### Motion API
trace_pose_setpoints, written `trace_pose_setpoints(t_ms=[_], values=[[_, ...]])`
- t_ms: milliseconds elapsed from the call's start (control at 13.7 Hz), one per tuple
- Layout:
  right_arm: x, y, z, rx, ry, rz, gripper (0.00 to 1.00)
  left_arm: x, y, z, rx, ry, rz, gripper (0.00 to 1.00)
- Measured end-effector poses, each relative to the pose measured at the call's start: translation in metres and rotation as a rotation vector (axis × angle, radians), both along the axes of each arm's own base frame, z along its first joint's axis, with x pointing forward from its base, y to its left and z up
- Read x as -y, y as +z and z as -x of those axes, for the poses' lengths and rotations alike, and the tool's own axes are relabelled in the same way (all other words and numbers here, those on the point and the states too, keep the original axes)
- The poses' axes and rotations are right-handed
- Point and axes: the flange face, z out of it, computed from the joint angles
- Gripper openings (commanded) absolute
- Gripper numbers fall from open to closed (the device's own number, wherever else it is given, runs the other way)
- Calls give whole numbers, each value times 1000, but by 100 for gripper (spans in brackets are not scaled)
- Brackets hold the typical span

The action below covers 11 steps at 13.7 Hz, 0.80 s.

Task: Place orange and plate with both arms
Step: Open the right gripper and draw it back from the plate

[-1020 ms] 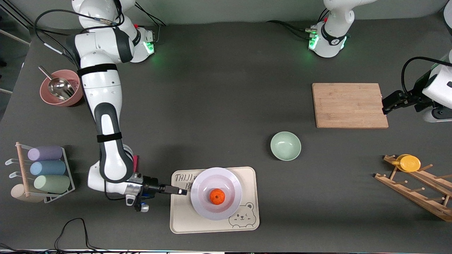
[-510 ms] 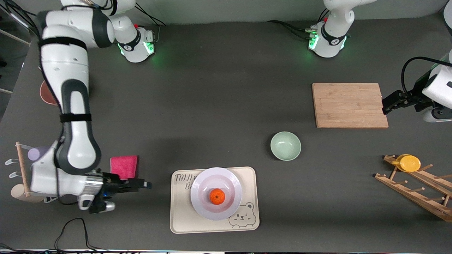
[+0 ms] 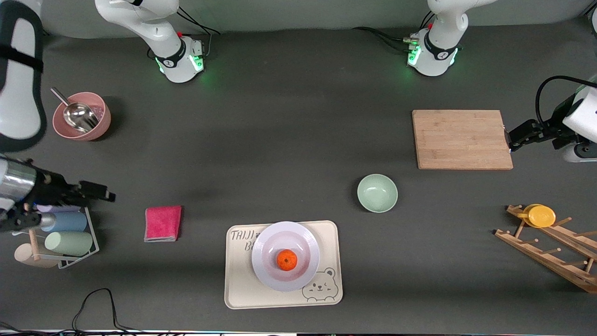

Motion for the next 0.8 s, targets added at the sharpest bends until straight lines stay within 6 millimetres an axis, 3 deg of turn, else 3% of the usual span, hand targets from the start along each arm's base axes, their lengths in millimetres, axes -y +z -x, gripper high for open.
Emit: trace_pose_setpoints(t_ms=[219,364,510,802], values=[[-1,62,40,-26,-29,114,100,0,-1,0,-2,-1,1,100],[-9,89,59,-18,-32,142,100,0,-1,0,-2,-5,1,100],[-8,99,66,-6,-33,165,100,0,-1,0,-3,-25,0,100],[-7,93,68,-23,-56,191,100,0,-1,0,-3,-37,0,100]])
